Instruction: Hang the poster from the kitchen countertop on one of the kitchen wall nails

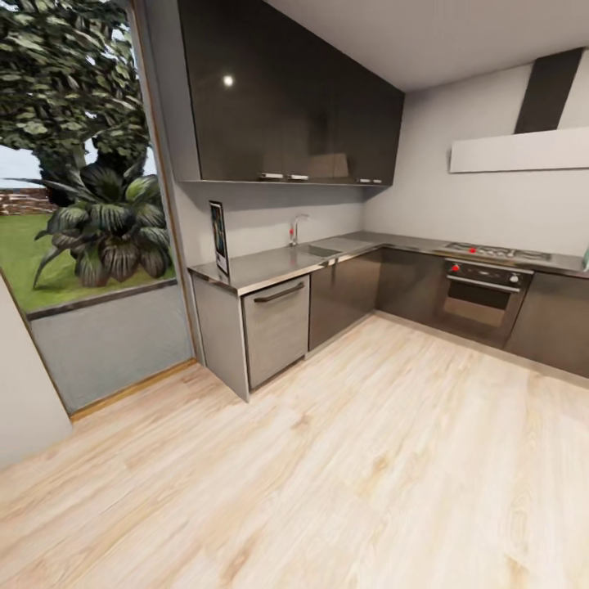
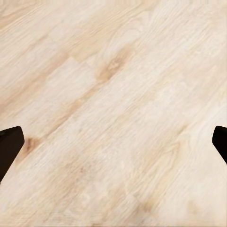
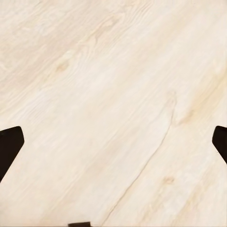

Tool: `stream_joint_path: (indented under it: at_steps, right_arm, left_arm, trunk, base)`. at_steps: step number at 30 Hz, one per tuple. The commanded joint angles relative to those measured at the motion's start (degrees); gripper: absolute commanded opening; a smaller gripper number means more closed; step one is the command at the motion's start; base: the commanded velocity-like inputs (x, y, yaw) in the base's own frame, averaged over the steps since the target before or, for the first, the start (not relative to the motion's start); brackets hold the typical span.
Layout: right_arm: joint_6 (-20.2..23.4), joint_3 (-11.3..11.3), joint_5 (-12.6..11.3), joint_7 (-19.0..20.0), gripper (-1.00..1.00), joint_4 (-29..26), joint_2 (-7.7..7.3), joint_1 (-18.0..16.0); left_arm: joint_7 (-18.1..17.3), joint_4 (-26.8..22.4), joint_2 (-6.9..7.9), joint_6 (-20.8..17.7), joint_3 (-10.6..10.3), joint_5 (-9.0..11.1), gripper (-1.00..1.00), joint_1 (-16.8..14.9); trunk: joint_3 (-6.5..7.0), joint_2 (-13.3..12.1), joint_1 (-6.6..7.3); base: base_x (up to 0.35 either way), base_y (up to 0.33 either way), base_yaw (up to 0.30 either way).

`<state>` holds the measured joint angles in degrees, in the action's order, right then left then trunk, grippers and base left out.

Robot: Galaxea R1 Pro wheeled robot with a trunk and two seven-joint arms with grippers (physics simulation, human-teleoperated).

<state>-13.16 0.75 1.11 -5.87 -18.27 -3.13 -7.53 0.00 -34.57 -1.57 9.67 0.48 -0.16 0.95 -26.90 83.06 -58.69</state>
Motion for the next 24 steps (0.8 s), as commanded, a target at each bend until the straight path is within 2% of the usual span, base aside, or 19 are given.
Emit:
stream_joint_path:
  at_steps: [1, 6, 14, 24]
  right_arm:
    - [-0.16, 0.08, 0.46, -0.21, 1.0, 0.14, -0.01, -0.03]
    - [-0.24, 0.04, 1.93, -0.19, 1.0, 0.44, 0.04, -0.03]
    - [-0.28, 0.04, 2.21, -0.23, 1.0, 0.43, 0.09, -0.03]
    - [-0.29, 0.04, 2.23, -0.28, 1.0, 0.43, 0.14, -0.03]
  left_arm:
    - [0.0, -0.06, -0.02, 0.09, 0.05, -0.02, 1.0, 0.01]
    - [0.0, -0.06, -0.01, 0.09, 0.11, -0.02, 1.0, 0.01]
    - [0.0, -0.06, -0.01, 0.09, 0.13, -0.02, 1.0, 0.01]
    - [0.0, -0.06, -0.01, 0.09, 0.14, -0.02, 1.0, 0.01]
  trunk:
    - [-0.05, 0.02, -0.03]
    - [-0.05, 0.02, -0.03]
    - [-0.05, 0.02, -0.03]
    - [-0.05, 0.02, -0.03]
  base:
    - [0.32, 0.0, 0.006]
    - [0.327, 0.0, 0.003]
    - [0.332, -0.001, 0.025]
    - [0.328, -0.1, 0.22]
